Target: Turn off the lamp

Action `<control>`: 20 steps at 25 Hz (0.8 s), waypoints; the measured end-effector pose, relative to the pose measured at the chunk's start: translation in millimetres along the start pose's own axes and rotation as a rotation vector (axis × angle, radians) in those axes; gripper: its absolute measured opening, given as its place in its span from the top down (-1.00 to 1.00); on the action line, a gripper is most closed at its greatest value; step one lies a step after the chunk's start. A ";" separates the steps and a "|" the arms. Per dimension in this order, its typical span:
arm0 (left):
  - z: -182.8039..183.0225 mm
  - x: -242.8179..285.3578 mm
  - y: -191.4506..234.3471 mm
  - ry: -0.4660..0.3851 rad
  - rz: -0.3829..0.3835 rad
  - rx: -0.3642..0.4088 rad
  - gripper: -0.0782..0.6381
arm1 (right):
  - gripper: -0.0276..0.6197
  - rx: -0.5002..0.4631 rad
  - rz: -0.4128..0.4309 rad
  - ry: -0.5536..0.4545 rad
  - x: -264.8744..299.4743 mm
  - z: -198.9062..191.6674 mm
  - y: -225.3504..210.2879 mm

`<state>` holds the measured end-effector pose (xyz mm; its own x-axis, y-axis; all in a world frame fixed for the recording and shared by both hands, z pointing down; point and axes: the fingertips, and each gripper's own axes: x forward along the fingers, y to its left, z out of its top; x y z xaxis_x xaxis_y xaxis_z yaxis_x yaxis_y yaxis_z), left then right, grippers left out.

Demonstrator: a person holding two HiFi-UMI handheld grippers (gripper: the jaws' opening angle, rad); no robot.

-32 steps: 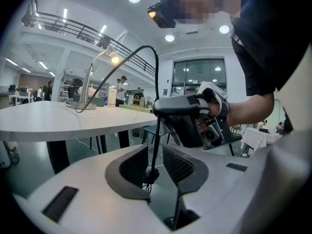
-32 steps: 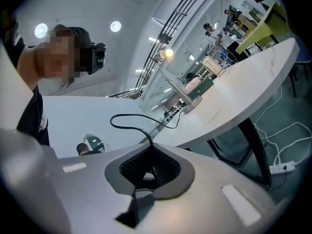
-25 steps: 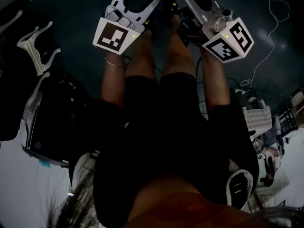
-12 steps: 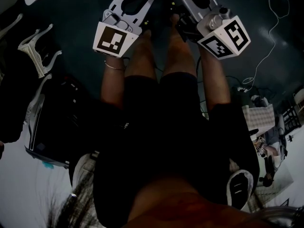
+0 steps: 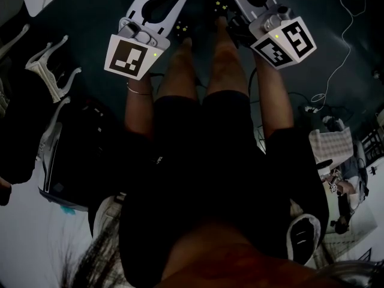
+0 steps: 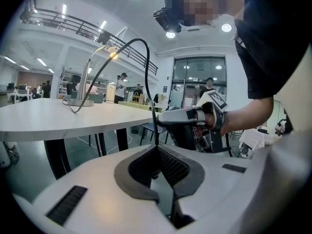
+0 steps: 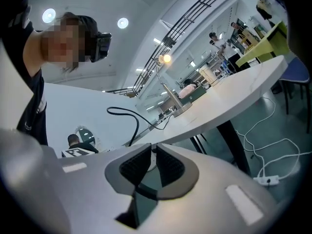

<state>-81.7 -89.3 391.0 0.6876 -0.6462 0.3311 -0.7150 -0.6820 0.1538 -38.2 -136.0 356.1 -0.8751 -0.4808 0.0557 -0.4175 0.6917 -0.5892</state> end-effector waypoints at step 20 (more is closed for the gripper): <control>27.6 -29.5 -7.2 -0.057 -0.020 0.010 0.75 | 0.86 -0.329 0.046 0.345 15.9 -104.6 -14.9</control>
<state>-93.3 -74.8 354.4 0.7080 -0.6506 0.2748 -0.7000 -0.6980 0.1508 -71.5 -97.5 450.1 -0.9013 -0.2770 0.3331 -0.3830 0.8688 -0.3137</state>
